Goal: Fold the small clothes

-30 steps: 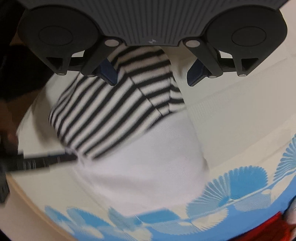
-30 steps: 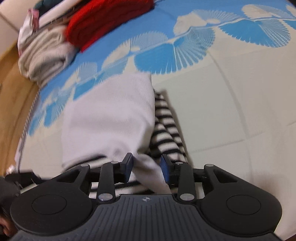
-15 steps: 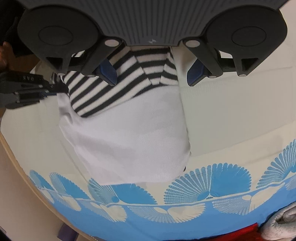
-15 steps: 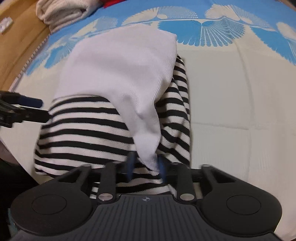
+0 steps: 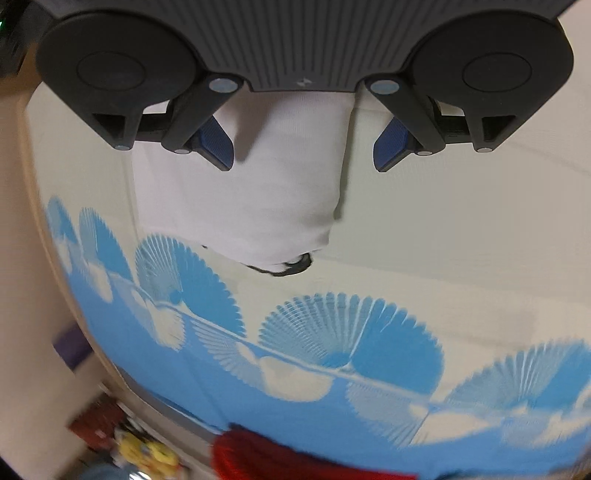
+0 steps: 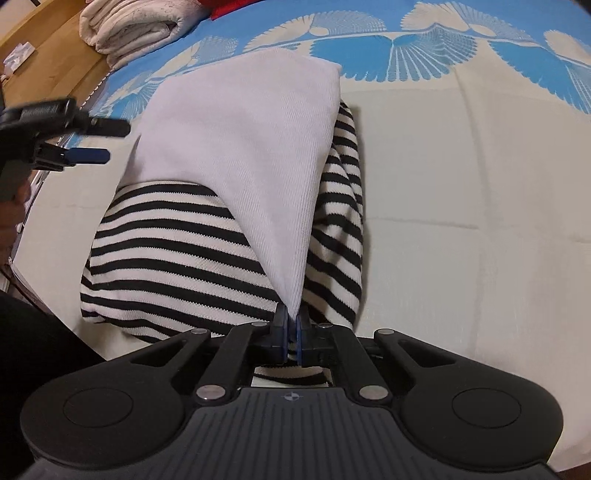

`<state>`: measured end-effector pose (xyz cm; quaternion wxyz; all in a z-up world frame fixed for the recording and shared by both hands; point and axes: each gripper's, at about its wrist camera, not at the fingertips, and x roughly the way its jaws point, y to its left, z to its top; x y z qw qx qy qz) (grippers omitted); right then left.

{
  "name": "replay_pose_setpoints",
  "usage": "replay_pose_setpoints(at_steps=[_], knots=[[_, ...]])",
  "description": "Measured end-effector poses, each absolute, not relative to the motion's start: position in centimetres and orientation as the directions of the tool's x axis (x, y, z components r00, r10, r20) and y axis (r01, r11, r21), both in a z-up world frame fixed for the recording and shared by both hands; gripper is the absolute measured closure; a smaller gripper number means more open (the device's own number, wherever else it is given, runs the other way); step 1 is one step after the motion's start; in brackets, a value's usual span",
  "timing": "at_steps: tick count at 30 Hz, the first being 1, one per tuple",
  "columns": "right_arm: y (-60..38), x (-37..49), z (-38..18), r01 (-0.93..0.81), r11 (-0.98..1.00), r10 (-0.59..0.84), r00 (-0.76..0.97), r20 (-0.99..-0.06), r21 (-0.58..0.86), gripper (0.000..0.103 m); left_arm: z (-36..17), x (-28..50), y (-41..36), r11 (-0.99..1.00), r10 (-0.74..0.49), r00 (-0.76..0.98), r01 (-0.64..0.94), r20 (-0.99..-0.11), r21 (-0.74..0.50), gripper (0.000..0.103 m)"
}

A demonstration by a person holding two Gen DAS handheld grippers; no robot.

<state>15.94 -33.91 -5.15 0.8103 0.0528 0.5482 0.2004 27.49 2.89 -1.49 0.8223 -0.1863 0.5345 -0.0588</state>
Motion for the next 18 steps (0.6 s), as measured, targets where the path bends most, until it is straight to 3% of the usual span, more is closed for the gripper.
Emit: replay_pose_setpoints(at_steps=[4,9,12,18], knots=[[-33.8,16.0,-5.2,-0.269,0.911,0.389,0.316,-0.865,0.311,0.100,-3.9,29.1,2.9,0.924,-0.280,0.369,-0.148,-0.886,-0.353,0.022],[-33.8,16.0,-5.3,-0.272,0.908,0.395,0.307,-0.866,0.318,0.100,-7.1,29.8,0.8,0.968,-0.204,0.312,-0.075,-0.928,-0.238,0.017],[-33.6,16.2,-5.4,-0.257,0.915,0.381,0.300,-0.875,0.310,0.100,-7.7,29.9,1.6,0.956,-0.219,0.302,-0.126,-0.928,-0.267,0.011],[-34.5,17.2,-3.8,-0.176,0.907,0.420,0.368,-0.829,0.381,0.092,-3.9,29.3,5.2,0.886,-0.344,0.371,-0.175,-0.863,-0.429,0.012]])
